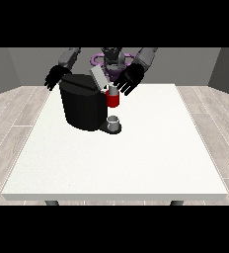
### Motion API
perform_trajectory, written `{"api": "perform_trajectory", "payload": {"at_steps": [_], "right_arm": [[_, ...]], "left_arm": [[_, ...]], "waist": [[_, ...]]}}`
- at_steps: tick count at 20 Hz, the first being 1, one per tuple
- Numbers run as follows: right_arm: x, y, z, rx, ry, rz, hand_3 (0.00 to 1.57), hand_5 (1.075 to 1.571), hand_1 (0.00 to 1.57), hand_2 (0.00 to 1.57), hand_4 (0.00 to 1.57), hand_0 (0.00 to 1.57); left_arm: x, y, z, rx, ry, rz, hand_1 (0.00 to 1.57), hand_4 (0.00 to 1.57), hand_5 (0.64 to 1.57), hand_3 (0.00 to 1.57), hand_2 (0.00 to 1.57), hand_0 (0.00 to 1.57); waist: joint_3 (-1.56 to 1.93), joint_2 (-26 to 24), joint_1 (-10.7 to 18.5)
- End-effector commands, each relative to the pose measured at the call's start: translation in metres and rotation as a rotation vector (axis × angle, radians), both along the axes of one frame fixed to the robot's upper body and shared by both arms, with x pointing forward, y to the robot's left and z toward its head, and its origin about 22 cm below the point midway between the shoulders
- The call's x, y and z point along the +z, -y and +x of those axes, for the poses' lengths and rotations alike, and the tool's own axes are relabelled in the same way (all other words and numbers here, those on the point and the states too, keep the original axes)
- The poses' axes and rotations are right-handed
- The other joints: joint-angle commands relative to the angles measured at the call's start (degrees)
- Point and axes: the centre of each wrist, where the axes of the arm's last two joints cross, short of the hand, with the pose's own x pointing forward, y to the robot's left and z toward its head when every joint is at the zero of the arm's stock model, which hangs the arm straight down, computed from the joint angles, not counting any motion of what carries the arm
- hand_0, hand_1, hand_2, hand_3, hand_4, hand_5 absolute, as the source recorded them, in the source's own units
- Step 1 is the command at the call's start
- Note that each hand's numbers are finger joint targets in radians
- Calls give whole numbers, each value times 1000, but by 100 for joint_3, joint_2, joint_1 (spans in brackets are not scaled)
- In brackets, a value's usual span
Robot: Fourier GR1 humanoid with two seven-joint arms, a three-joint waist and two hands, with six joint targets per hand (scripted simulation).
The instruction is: Insert the coffee pod into the coffee machine and close the lid
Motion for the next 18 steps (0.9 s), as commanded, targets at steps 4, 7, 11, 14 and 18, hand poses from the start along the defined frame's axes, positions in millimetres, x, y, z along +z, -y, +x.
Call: {"api": "perform_trajectory", "payload": {"at_steps": [4, 7, 11, 14, 18], "right_arm": [[5, 10, 5, -19, 20, 4, 0, 1571, 0, 0, 481, 0], [-5, 3, 3, -6, -3, 7, 0, 1571, 0, 0, 442, 0], [-10, 10, 4, -49, 13, 5, 0, 1571, 0, 0, 435, 0], [-6, 13, -3, -15, 19, 2, 0, 1571, 0, 0, 415, 0], [-10, 6, -2, -33, 1, 12, 0, 1571, 0, 0, 433, 0]], "left_arm": [[1, 7, 1, -19, 0, -4, 1186, 515, 1571, 1202, 1269, 1186], [6, 9, 2, -14, -20, 13, 1184, 488, 1571, 1186, 1248, 1184], [3, 17, 3, -26, -16, 4, 1236, 487, 1571, 1197, 1279, 1236], [-4, 3, 2, -2, -33, 6, 1221, 485, 1571, 1171, 1265, 1221], [-6, 2, 2, -29, -42, 8, 1211, 460, 1571, 1123, 1239, 1211]], "waist": [[1, 90, 66], [1, 22, 134], [1, 155, 141], [0, 63, -63], [0, 100, 128]]}}
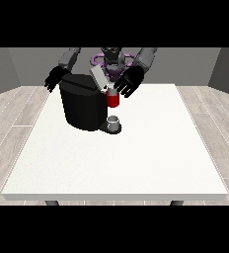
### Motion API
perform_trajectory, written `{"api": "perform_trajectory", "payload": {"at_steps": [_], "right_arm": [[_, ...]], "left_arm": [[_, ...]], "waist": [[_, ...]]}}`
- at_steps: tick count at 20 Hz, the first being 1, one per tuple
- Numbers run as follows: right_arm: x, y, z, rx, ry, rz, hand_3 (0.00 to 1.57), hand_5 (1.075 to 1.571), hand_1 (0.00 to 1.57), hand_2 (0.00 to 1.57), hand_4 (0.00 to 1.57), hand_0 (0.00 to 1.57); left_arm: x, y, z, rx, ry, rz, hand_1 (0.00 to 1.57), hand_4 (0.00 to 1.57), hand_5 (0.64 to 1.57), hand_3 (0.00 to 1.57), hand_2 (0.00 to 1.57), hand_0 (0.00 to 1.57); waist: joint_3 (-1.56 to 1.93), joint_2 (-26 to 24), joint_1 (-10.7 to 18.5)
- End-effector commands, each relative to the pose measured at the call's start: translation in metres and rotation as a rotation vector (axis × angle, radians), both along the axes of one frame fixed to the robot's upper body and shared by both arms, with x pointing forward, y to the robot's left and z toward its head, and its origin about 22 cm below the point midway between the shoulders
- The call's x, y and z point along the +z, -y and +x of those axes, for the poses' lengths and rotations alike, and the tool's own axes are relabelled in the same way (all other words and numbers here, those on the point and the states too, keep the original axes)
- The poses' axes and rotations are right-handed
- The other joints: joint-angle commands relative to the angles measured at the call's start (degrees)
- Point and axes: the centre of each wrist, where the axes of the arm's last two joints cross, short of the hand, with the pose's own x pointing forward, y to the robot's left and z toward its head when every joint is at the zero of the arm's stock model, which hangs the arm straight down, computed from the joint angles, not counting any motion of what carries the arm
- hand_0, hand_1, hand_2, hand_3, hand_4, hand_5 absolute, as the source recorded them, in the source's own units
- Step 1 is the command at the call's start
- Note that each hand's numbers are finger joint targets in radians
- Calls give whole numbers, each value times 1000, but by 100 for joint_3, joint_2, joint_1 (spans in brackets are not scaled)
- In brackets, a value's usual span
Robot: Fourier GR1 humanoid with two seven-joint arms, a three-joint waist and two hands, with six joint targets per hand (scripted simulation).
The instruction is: Insert the coffee pod into the coffee machine and close the lid
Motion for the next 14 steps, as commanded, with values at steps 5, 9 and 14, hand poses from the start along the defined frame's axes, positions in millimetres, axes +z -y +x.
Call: {"api": "perform_trajectory", "payload": {"at_steps": [5, 9, 14], "right_arm": [[4, 6, 5, -14, -16, -7, 0, 1571, 0, 0, 397, 0], [15, 0, 7, -18, 15, 5, 0, 1571, 0, 0, 408, 0], [-1, 10, 2, -21, 12, 18, 0, 1571, 0, 0, 477, 0]], "left_arm": [[0, 7, 1, -12, -18, 29, 1134, 457, 1571, 999, 1170, 1134], [1, -6, -1, -12, 23, 47, 1056, 393, 1571, 937, 1108, 1056], [0, 2, -1, -11, 33, 60, 1073, 364, 1571, 967, 1125, 1073]], "waist": [[-6, 45, 10], [-7, 52, 19], [-4, 35, 96]]}}
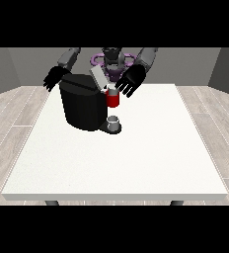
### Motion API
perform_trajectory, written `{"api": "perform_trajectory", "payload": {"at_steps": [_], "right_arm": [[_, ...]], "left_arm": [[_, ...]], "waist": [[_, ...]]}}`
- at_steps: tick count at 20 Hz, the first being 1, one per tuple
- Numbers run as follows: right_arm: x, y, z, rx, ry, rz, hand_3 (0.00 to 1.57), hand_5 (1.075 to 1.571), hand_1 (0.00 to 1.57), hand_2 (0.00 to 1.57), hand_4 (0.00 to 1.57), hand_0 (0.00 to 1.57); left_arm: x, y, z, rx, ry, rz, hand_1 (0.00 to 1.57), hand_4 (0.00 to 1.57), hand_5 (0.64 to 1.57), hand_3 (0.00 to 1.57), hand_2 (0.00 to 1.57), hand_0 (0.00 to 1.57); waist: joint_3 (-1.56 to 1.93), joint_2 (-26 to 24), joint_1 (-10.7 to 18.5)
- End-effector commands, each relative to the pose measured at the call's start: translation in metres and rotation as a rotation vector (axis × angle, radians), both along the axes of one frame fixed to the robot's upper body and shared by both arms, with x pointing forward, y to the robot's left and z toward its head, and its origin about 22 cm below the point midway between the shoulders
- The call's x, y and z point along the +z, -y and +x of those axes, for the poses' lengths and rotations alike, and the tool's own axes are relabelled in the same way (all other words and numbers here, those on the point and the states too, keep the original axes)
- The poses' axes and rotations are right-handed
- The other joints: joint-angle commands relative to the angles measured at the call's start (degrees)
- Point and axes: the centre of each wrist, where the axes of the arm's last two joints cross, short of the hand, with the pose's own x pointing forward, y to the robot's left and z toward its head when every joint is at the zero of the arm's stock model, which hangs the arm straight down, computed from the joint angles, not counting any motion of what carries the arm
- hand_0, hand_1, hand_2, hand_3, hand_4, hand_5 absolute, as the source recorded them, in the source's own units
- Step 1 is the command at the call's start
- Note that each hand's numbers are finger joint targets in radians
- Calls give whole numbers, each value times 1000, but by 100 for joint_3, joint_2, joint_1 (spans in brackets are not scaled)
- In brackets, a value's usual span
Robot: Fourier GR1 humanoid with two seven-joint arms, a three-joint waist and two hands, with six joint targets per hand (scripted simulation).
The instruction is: Insert the coffee pod into the coffee machine and close the lid
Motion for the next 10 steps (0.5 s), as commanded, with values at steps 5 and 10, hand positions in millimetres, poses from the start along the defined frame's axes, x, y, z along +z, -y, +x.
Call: {"api": "perform_trajectory", "payload": {"at_steps": [5, 10], "right_arm": [[21, -10, 7, 29, 28, -17, 0, 1571, 0, 0, 470, 0], [-18, -2, -8, -9, -7, -7, 0, 1571, 0, 0, 419, 0]], "left_arm": [[0, -10, -1, -30, 7, 95, 567, 235, 1571, 640, 810, 567], [-2, -13, -3, -37, -41, 139, 0, 0, 1571, 0, 0, 0]], "waist": [[-5, 165, -40], [-2, 54, 30]]}}
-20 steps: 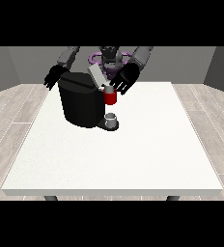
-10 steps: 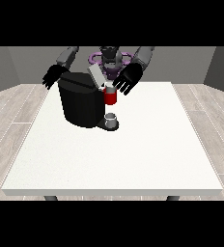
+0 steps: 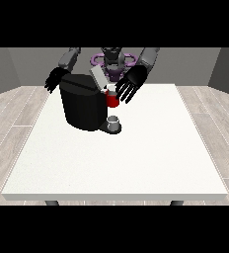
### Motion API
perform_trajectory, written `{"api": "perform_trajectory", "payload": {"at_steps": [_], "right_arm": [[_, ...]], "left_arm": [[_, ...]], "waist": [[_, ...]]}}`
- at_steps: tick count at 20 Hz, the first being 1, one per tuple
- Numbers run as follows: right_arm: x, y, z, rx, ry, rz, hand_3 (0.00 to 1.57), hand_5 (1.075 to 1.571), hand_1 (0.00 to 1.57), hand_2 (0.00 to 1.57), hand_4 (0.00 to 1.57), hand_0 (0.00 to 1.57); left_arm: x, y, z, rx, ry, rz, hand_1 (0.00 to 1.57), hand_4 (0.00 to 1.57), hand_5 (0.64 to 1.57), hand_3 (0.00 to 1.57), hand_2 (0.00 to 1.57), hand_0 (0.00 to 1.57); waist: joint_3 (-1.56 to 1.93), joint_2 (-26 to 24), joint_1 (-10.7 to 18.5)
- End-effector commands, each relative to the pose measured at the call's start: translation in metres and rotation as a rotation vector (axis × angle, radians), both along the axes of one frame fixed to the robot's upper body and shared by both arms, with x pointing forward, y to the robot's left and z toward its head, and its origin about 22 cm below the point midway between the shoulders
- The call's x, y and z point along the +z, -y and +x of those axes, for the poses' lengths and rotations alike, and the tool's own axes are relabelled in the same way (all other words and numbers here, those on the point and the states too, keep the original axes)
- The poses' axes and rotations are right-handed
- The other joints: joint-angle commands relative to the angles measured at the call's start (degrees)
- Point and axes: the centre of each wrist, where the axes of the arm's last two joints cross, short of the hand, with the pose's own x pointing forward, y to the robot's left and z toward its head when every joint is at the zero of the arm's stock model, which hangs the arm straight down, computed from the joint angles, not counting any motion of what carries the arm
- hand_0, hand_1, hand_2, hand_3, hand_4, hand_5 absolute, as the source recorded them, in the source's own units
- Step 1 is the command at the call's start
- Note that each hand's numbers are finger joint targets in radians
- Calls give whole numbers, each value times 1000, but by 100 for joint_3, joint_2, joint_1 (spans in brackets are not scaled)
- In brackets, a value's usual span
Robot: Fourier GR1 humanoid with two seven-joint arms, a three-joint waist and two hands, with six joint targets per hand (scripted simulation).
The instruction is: Insert the coffee pod into the coffee machine and close the lid
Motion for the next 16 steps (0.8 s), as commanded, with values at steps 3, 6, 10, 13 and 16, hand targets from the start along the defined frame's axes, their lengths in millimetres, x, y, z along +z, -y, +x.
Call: {"api": "perform_trajectory", "payload": {"at_steps": [3, 6, 10, 13, 16], "right_arm": [[0, 3, 3, -24, -15, 15, 0, 1571, 0, 0, 353, 0], [-12, -5, -11, -17, -49, 7, 0, 1571, 0, 0, 338, 0], [-13, 4, 4, -53, -34, -11, 0, 1571, 0, 0, 378, 0], [-21, 2, -17, -13, -80, 17, 0, 1571, 0, 0, 411, 0], [-48, 15, -26, -50, -124, 15, 0, 1571, 0, 0, 381, 0]], "left_arm": [[0, -7, -1, 3, -44, 55, 0, 0, 1571, 0, 0, 0], [-9, -9, -1, 24, -62, 31, 0, 0, 1571, 0, 0, 0], [-4, 27, 2, -29, -59, 37, 0, 0, 1571, 0, 0, 0], [-35, -4, -3, 30, -83, 33, 0, 0, 1571, 0, 0, 0], [-38, 19, -3, -14, -117, 8, 0, 0, 1571, 0, 0, 0]], "waist": [[-12, -113, 124], [-13, -267, -49], [-11, -291, 254], [-14, -572, 47], [-11, -877, 349]]}}
